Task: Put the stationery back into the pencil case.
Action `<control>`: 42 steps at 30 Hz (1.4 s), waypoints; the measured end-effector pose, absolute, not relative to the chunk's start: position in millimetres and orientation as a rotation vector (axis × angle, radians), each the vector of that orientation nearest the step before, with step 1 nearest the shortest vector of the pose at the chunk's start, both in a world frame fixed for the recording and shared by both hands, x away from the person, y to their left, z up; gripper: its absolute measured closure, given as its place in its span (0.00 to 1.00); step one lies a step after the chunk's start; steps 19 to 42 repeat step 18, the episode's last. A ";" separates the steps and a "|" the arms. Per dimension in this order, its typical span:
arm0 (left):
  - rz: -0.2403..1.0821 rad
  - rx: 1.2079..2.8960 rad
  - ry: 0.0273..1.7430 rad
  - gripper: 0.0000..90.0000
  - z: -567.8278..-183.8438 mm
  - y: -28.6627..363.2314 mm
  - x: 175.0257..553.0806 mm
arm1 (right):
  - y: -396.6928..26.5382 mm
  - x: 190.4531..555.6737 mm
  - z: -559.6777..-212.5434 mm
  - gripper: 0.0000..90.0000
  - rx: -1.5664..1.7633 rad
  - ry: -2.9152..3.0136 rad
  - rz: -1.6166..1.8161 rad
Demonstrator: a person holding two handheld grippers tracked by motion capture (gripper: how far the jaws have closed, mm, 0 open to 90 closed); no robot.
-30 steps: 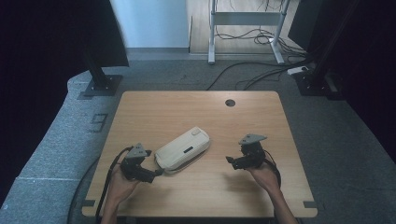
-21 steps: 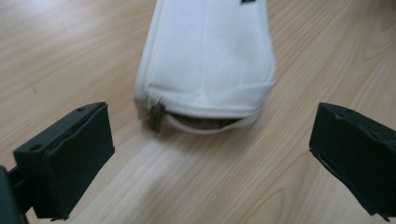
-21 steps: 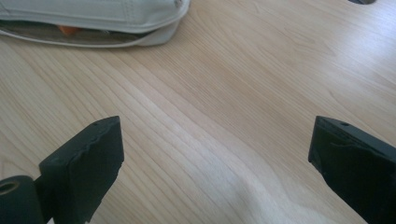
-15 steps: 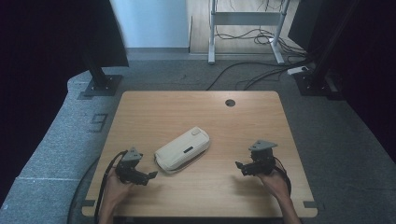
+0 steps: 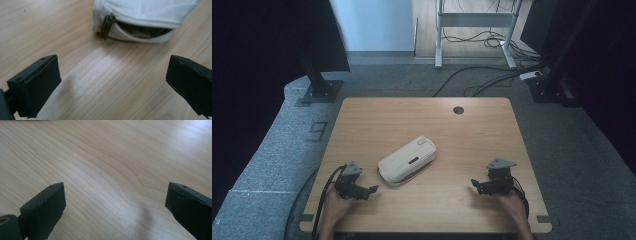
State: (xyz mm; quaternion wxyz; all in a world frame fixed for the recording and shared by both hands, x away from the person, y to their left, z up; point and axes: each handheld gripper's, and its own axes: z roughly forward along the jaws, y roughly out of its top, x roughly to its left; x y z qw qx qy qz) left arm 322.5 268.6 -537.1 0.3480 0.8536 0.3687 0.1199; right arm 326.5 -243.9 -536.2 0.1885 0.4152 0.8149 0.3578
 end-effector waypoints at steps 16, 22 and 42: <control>0.351 2.257 0.966 0.00 -547.9 261.2 322.7 | -252.0 324.8 -555.8 0.00 1.215 2.312 0.983; 0.351 2.255 0.968 0.00 -547.9 261.4 322.9 | -252.1 324.6 -556.2 0.00 1.216 2.311 0.982; 0.351 2.255 0.968 0.00 -547.9 261.4 322.9 | -252.1 324.6 -556.2 0.00 1.216 2.311 0.982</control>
